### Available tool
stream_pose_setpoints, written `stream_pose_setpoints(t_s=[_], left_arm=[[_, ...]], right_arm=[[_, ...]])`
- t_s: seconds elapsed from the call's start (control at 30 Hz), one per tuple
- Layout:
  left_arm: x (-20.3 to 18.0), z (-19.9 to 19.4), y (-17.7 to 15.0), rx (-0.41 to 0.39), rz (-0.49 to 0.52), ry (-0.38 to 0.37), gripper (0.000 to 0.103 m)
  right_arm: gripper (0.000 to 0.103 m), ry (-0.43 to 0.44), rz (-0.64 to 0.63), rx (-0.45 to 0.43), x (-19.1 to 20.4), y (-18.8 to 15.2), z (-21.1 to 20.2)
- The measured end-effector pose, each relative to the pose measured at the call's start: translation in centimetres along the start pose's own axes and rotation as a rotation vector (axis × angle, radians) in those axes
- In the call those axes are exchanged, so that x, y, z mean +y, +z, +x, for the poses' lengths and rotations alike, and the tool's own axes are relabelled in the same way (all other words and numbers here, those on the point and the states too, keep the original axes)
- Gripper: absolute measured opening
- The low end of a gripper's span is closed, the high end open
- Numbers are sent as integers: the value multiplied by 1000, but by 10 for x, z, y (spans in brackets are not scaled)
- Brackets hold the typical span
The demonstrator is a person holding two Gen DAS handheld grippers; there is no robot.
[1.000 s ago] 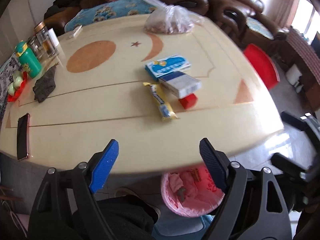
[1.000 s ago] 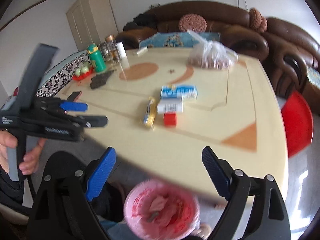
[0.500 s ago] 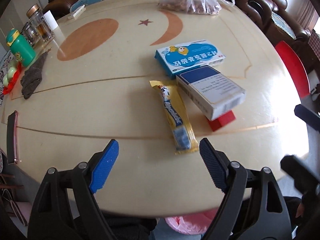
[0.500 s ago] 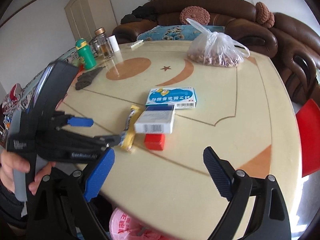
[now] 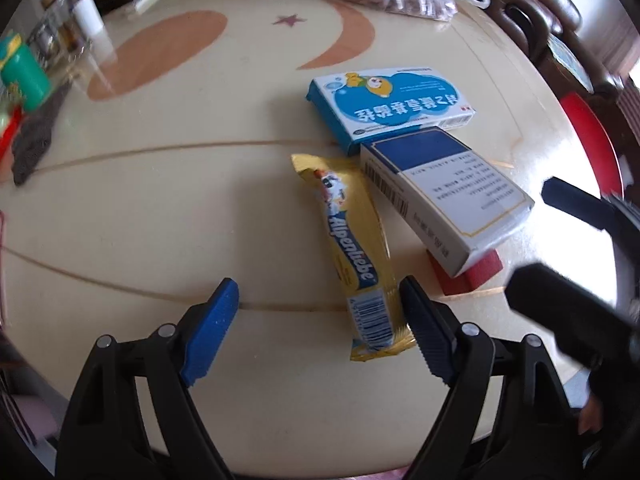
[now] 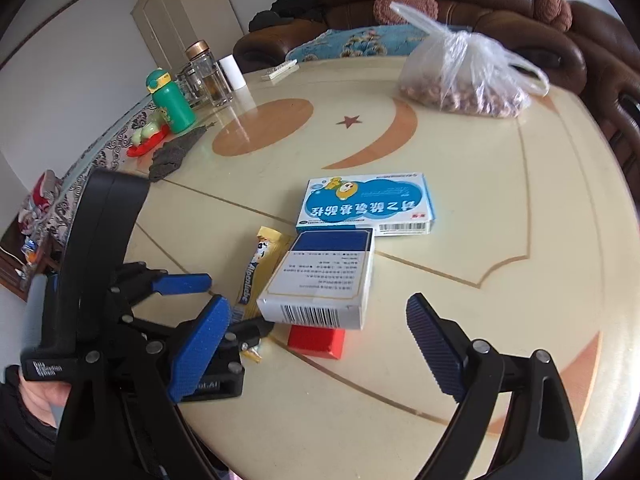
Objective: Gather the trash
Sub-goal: 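Grasp the yellow candy bar with the left tool while the right tool grasps the white box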
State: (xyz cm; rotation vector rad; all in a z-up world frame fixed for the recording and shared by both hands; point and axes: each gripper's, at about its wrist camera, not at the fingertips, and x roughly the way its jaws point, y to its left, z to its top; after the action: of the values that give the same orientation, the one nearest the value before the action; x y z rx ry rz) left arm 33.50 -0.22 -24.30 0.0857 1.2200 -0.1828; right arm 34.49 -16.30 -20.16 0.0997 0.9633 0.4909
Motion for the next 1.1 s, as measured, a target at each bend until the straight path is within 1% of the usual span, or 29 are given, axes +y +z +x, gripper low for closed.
stream_pose_setpoints(t_s=[0.2, 0.27, 0.3, 0.53, 0.67, 0.73, 0.87, 0.97, 1.03, 1.1], left_arm=[[-5, 2, -2, -23, 25, 32, 81], [-4, 2, -2, -25, 30, 32, 81], [-4, 2, -2, -24, 34, 30, 80], [-4, 2, -1, -23, 47, 29, 79], [-3, 2, 0, -24, 51, 29, 79], [-3, 2, 1, -23, 46, 30, 79], [-3, 2, 2, -26, 42, 32, 79], [-3, 1, 1, -33, 35, 33, 74], [-2, -2, 1, -39, 35, 34, 61], [-2, -2, 2, -37, 32, 35, 60]], right_arm=[[88, -5, -14, 58, 2, 5, 16], [88, -4, -23, 71, 5, 5, 21], [88, -20, -32, 77, 7, 5, 24], [87, -58, -40, 85, 7, 5, 36], [76, -61, -52, 99, 7, 4, 40], [70, -59, -50, 91, 6, 4, 40], [66, -60, -53, 90, 5, 4, 41], [66, -71, -60, 70, 4, 3, 39], [66, -77, -59, 55, 2, 3, 35], [66, -78, -54, 49, 0, 3, 33]])
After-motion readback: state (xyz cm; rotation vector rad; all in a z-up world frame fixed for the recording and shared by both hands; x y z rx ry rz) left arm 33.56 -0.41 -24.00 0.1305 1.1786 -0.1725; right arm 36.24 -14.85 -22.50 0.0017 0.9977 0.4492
